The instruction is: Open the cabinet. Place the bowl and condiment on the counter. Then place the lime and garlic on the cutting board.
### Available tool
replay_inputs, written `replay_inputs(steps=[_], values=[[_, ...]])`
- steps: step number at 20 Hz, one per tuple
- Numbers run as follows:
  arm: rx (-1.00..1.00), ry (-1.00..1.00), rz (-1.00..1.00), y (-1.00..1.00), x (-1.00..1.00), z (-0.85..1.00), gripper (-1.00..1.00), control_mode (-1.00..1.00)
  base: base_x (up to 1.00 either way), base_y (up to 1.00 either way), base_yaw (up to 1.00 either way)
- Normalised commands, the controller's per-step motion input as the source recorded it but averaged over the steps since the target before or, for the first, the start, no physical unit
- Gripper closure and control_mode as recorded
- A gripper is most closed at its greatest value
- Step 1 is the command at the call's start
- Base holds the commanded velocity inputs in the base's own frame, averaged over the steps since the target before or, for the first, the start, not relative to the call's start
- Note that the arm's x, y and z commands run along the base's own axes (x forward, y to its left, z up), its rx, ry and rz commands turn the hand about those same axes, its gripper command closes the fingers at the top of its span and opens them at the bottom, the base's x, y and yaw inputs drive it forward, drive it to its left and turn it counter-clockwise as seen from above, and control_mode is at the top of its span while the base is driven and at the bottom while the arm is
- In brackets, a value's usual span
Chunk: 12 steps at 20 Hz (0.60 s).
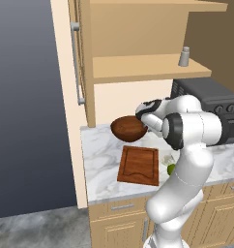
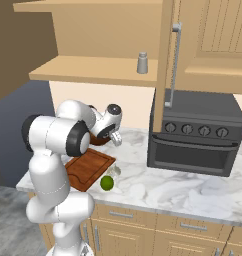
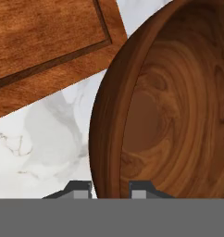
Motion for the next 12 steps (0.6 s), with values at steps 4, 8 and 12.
replay_inputs(steps=[4,8,12], values=[[0.0,0.0,0.03,0.0,0.58,-0.14,1.0,-1.0,0.0,0.0,0.0],[0.0,0.0,0.0,0.0,0.34,-0.05,1.0,-1.0,0.0,0.0,0.0],[0.0,0.0,0.0,0.0,-0.09,0.19,-1.0,-1.0,0.0,0.0,0.0]])
